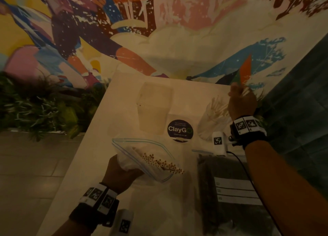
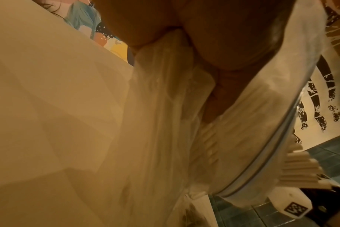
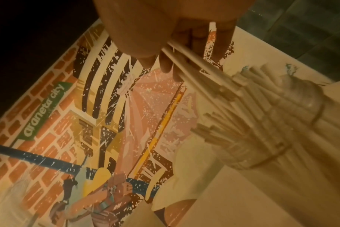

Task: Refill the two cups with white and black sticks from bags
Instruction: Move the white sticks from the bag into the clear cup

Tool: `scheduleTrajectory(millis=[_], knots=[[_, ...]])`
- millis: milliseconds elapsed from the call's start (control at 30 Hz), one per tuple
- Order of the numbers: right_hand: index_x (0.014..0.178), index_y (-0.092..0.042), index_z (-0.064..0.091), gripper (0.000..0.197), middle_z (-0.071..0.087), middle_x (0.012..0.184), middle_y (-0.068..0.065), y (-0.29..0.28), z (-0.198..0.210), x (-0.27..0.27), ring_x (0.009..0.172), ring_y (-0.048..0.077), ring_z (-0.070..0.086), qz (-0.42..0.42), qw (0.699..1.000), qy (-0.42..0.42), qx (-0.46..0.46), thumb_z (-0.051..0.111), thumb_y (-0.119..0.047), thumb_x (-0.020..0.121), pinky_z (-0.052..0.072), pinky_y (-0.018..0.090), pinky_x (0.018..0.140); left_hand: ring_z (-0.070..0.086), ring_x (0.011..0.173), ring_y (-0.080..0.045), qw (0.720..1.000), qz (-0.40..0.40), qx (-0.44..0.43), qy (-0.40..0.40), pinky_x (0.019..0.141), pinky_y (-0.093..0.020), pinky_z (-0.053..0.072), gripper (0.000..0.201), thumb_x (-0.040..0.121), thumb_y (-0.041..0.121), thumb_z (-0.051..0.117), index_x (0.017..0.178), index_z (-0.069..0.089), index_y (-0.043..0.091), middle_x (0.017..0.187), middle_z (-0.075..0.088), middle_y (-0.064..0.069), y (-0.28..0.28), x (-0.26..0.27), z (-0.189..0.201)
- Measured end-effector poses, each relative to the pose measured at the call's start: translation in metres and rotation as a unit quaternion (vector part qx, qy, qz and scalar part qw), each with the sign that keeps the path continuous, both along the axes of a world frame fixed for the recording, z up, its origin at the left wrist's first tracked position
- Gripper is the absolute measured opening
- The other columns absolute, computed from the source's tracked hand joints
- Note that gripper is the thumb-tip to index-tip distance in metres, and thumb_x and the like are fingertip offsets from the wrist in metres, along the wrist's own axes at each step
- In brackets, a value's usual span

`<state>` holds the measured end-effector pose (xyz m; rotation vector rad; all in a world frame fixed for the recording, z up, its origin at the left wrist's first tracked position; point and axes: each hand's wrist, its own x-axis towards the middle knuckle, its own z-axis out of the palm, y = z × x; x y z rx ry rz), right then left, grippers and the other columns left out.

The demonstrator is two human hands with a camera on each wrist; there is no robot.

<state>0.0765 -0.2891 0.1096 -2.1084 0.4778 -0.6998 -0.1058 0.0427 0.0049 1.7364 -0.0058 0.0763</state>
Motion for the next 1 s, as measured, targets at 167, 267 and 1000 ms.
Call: scheduleTrajectory(millis=[167,267,1000], knots=[[0.113,-0.012,0.054,0.044,0.062,0.110,0.011,-0.003,0.001,-0.004,0.100,0.028,0.057,-0.019,0.996,-0.074,-0.035,0.041,-0.048,0.090,0.046,0.042,0.086,0.062,0.086,0.011,1.000,0.004,0.023,0.006,0.069,-0.008,0.050,0.053,0.040,0.047,0.077,0.089,0.063,0.059,0.090,0.066,0.035,0.003,-0.001,-0.003],[0.120,-0.009,0.054,0.052,0.056,0.122,0.020,-0.007,-0.015,0.001,0.112,0.038,0.051,-0.011,0.991,0.056,-0.120,0.030,-0.048,0.095,0.042,0.053,0.095,0.063,0.086,0.011,1.000,0.000,0.019,0.003,0.067,-0.007,0.050,0.051,0.040,0.045,0.078,0.089,0.067,0.052,0.089,0.067,0.032,0.002,0.000,-0.003],[0.120,-0.014,0.059,0.035,0.063,0.112,0.002,0.036,-0.006,-0.070,0.097,0.012,0.057,0.222,0.967,-0.019,-0.127,0.065,-0.014,0.086,0.039,0.006,0.081,0.062,0.081,0.010,0.999,0.009,0.039,0.034,0.076,-0.026,0.052,0.053,0.039,0.047,0.073,0.089,0.059,0.040,0.082,0.068,0.028,0.003,-0.001,-0.002]])
